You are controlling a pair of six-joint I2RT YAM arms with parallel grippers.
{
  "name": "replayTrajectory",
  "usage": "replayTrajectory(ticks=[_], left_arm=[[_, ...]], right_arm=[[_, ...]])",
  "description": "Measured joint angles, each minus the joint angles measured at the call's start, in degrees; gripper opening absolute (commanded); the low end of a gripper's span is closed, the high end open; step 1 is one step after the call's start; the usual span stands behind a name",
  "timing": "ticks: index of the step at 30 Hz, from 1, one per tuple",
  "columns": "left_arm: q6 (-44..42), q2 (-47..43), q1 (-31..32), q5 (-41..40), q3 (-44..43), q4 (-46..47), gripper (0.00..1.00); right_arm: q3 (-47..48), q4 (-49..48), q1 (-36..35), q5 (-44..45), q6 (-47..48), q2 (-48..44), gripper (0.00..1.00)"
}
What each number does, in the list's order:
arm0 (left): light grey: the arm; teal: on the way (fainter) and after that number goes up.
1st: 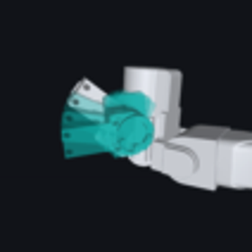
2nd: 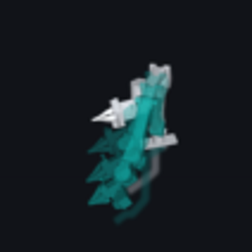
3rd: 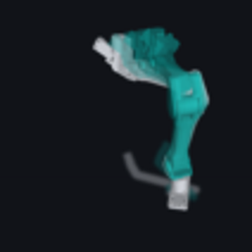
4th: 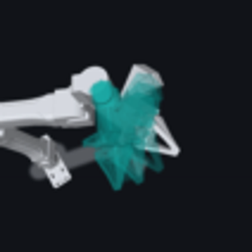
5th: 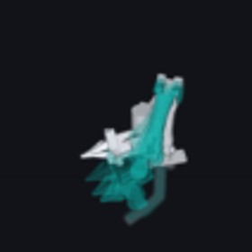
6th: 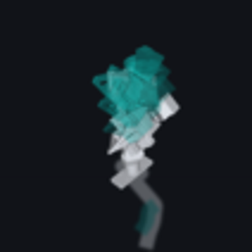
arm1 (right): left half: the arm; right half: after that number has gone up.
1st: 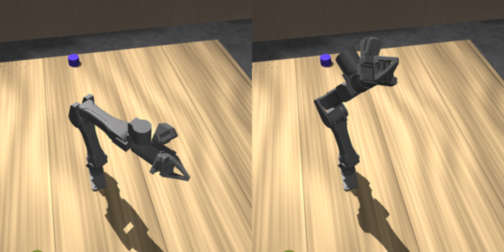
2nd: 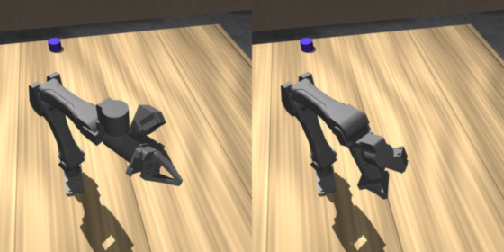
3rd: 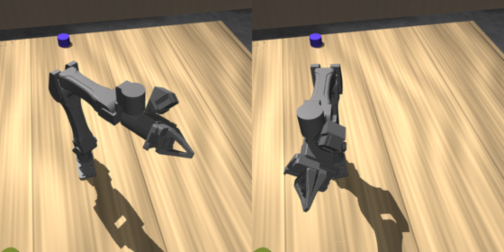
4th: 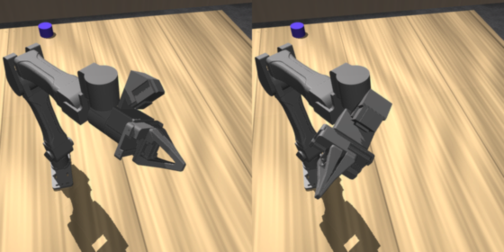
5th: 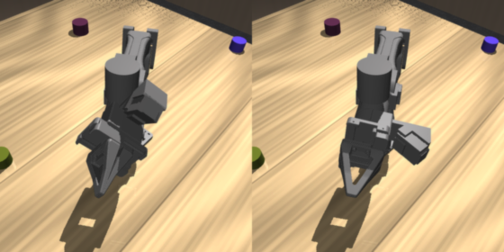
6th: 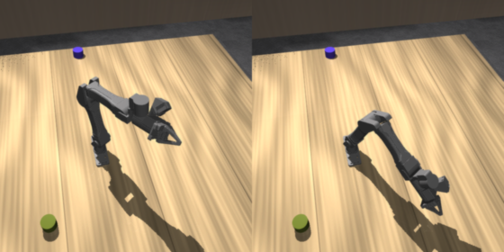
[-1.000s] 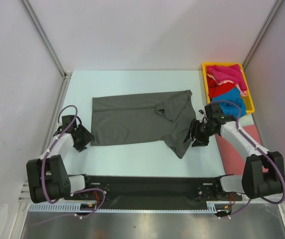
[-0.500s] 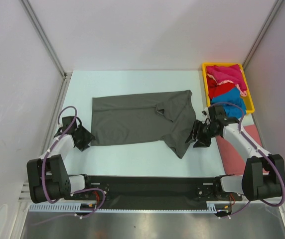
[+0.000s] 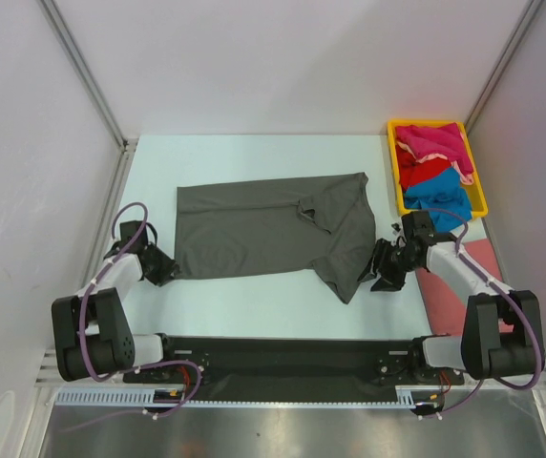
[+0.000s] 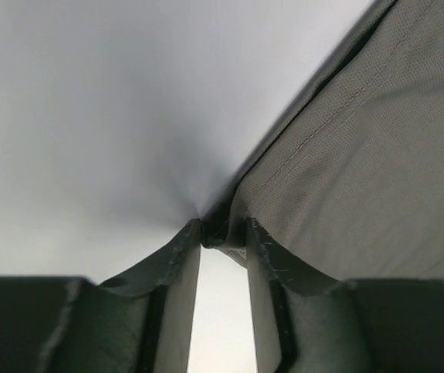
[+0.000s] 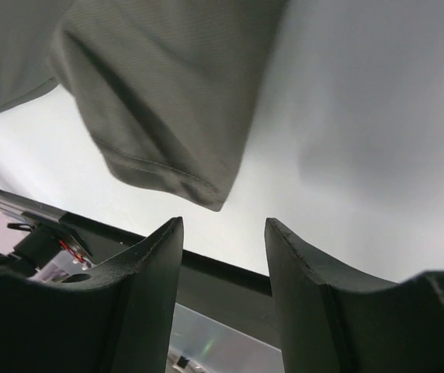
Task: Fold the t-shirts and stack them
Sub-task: Fold the tshirt
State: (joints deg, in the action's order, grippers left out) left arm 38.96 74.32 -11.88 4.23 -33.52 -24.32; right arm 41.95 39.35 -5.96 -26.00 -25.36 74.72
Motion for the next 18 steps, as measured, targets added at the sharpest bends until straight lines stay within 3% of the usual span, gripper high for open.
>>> replayTrajectory(ticks=[7, 12, 13, 18], left_arm=[[-0.5, 1.0, 0.0, 0.5, 0.0, 1.2, 0.14], [-0.7, 1.3, -0.1, 1.0, 0.0, 1.9, 0.00], [-0.8, 1.4, -0.1, 1.2, 0.0, 2.1, 0.00], [-1.5, 1.5, -0.1, 2.0, 0.0, 2.6, 0.00]], right_arm=[[-3.8, -0.9, 2.9, 1.0, -2.6, -1.2, 0.51], [-4.3, -6.6, 3.1, 1.3, -3.4, 0.0, 0.41], [-4.3, -8.1, 3.1, 1.1, -3.4, 1.2, 0.36], [-5.3, -12.5, 3.1, 0.4, -4.3, 5.4, 0.37]])
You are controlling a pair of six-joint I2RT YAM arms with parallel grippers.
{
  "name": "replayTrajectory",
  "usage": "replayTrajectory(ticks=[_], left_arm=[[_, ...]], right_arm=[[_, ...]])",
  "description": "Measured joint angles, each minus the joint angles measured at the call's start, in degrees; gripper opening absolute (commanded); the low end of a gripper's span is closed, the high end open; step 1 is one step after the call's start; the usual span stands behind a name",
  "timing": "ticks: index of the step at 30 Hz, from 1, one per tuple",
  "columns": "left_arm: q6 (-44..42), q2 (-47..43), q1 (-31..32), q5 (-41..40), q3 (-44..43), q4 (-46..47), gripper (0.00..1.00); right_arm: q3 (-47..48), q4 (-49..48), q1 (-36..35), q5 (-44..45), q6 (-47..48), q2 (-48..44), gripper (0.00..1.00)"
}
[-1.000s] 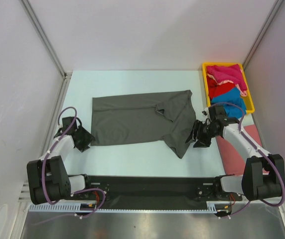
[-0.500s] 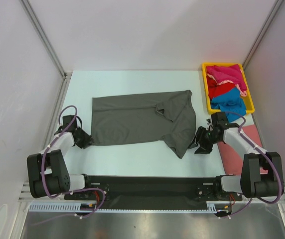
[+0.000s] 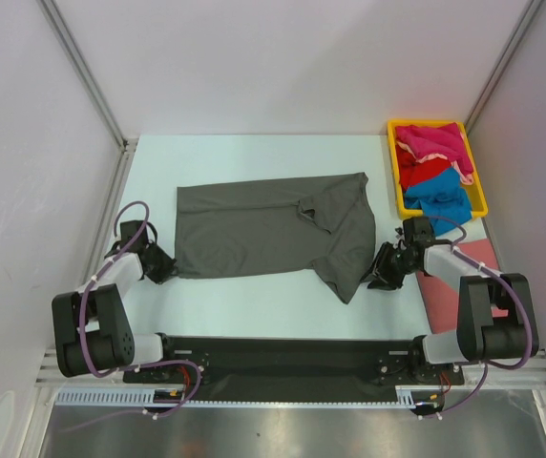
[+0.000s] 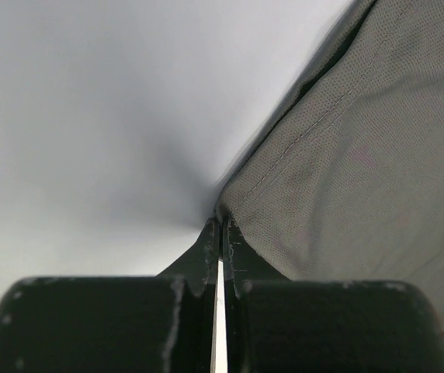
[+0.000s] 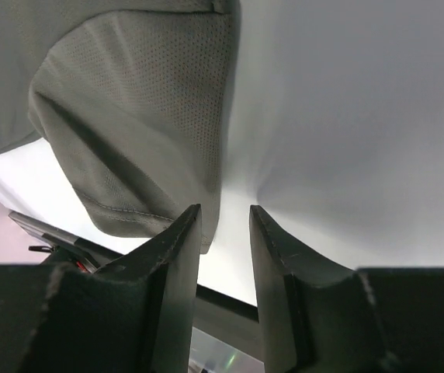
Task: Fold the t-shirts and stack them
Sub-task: Fold the tshirt
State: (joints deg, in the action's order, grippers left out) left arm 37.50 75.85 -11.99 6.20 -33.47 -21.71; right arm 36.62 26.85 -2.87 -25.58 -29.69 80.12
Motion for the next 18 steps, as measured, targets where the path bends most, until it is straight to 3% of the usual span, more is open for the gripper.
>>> replayTrajectory(ticks=[5, 9, 11, 16, 18], left_arm=[[-0.5, 0.0, 0.0, 0.2, 0.0, 0.1, 0.00], [-0.8, 0.0, 0.0, 0.3, 0.1, 0.2, 0.01], [-1.1, 0.0, 0.0, 0.4, 0.1, 0.2, 0.00], [-1.7, 0.0, 0.0, 0.5, 0.1, 0.3, 0.01], [-2.1, 0.0, 0.0, 0.7, 0.1, 0.4, 0.14]], right_arm=[[0.6, 0.2, -0.7, 0.0, 0.7, -0.1, 0.40], [4.2, 2.3, -5.2, 1.5, 2.7, -2.5, 0.51], [5.9, 2.6, -7.1, 1.2, 3.2, -4.8, 0.51], [8.1, 1.9, -11.1, -0.8, 2.3, -4.9, 0.40], [8.1, 2.1, -15.6, 0.7, 1.6, -4.8, 0.34]])
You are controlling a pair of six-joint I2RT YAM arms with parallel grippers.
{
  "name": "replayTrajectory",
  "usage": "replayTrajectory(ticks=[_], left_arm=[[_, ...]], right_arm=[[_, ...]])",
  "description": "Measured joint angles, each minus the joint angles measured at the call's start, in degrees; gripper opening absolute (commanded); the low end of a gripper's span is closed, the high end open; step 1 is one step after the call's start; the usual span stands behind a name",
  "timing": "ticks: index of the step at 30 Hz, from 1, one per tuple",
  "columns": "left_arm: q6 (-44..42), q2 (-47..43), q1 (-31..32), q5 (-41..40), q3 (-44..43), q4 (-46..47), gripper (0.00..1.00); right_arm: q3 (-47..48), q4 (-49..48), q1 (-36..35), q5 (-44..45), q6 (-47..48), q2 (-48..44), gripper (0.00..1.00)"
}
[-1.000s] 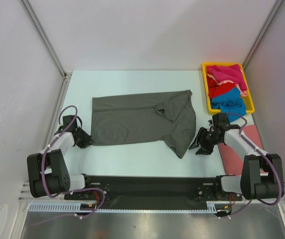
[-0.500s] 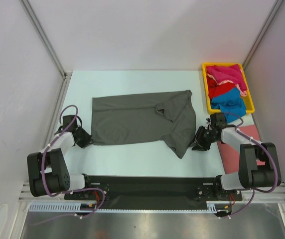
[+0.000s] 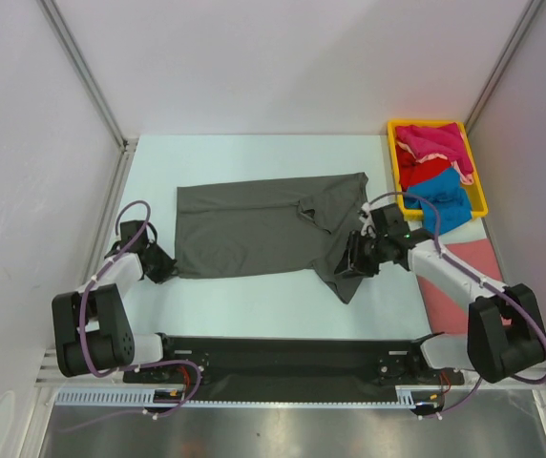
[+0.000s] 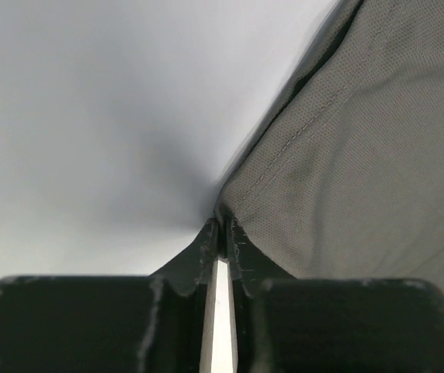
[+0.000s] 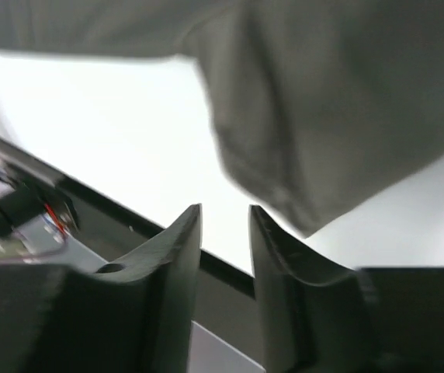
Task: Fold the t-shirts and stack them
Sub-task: Fold the tshirt
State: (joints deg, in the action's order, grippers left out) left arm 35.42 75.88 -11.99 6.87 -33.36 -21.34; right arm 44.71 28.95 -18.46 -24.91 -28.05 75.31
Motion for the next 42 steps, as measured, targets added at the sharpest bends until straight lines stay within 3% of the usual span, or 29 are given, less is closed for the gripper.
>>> replayTrajectory(ticks=[4, 5, 7, 16, 21, 28, 33, 42], left_arm=[[0.2, -0.1, 0.0, 0.6, 0.0, 0.2, 0.35], [0.6, -0.4, 0.0, 0.9, 0.0, 0.2, 0.48], [0.7, -1.6, 0.0, 0.8, 0.1, -0.2, 0.55], [0.7, -15.2, 1.5, -1.0, -0.4, -8.7, 0.53], [0.7, -16.6, 5.1, -0.4, -1.4, -9.7, 0.51], [1.3, -16.1, 18.7, 2.8, -1.6, -6.6, 0.51], [2.4, -11.5, 29.8, 5.8, -3.6, -1.3, 0.52], [4.2, 8.9, 43.0, 15.5, -14.2, 9.4, 0.56]], right_arm=[[0.0, -0.6, -9.0, 2.8, -0.7, -0.3, 0.25], [0.0, -0.6, -10.6, 3.9, -0.9, -0.3, 0.23], [0.0, -0.7, -12.7, 6.1, -1.2, 0.1, 0.18], [0.0, -2.6, -17.1, 16.2, -2.8, 8.1, 0.10], [0.4, -3.6, -17.9, 21.9, -3.2, 9.0, 0.10], [5.8, -4.7, -16.5, 27.2, -0.7, 12.7, 0.10], [7.3, -5.5, -14.5, 27.5, 1.2, 15.5, 0.11], [8.5, -6.4, -9.9, 27.5, 3.5, 18.1, 0.13]])
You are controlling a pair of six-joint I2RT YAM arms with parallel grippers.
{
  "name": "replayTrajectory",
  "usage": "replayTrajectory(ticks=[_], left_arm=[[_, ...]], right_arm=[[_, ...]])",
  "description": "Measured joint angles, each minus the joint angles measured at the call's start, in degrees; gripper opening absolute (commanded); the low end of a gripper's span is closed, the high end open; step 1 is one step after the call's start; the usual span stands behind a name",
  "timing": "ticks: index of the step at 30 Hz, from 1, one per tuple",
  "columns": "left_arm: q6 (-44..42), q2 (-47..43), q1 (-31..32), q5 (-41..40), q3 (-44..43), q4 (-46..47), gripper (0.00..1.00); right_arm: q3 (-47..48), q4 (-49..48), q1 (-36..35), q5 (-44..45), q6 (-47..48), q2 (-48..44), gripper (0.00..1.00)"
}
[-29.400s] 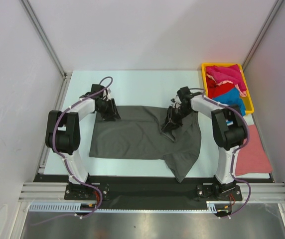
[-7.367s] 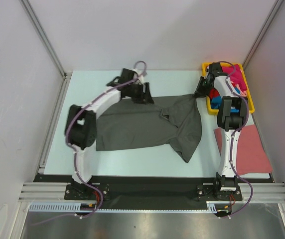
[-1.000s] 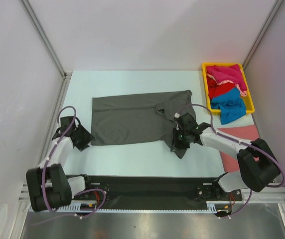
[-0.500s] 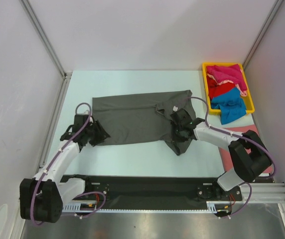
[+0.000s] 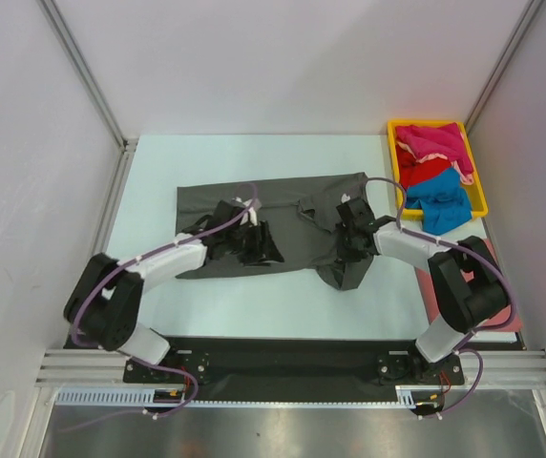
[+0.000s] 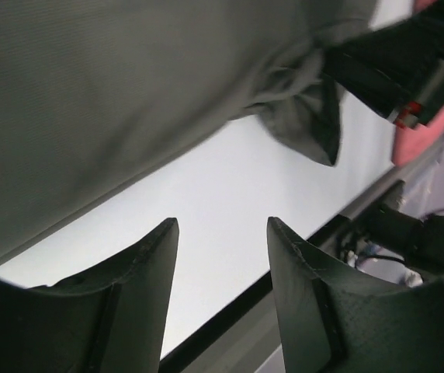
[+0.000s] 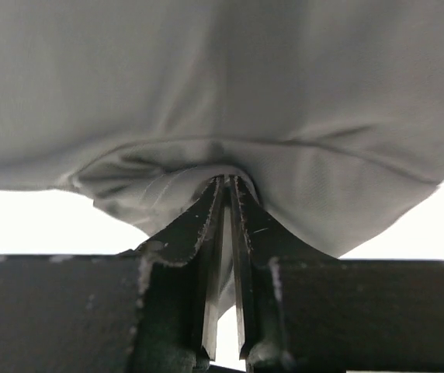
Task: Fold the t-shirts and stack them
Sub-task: Fold the tshirt
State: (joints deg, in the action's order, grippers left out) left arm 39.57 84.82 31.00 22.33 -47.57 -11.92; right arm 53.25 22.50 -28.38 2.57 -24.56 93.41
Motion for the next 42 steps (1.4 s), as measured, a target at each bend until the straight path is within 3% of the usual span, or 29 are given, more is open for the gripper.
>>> replayTrajectory(ticks=[9, 16, 17, 22, 32, 42], left_arm=[[3.2, 15.4, 8.1, 8.2, -11.8, 8.3, 0.56], [4.7, 23.4, 8.9, 11.2, -17.1, 9.3, 0.46], [5.0, 24.1, 9.0, 11.3, -17.6, 9.3, 0.45], [6.9, 27.4, 10.7, 12.7, -18.4, 10.8, 0.40], [8.0, 32.6, 11.5, 13.3, -22.4, 11.4, 0.37], [8.0, 33.7, 11.4, 12.4, -24.5, 10.5, 0.36]], right_arm=[[1.8, -1.9, 3.9, -3.5, 2.4, 1.4, 0.15], [2.8, 2.1, 5.0, -7.1, 2.7, -2.7, 0.20], [2.7, 2.6, 5.1, -7.8, 2.6, -4.3, 0.25], [1.5, 2.8, 4.5, -15.9, 1.5, -12.5, 0.26], [-5.7, 4.2, 3.1, -22.6, -0.9, -11.5, 0.36], [-6.1, 3.3, 3.6, -24.1, -0.1, -7.0, 0.37]])
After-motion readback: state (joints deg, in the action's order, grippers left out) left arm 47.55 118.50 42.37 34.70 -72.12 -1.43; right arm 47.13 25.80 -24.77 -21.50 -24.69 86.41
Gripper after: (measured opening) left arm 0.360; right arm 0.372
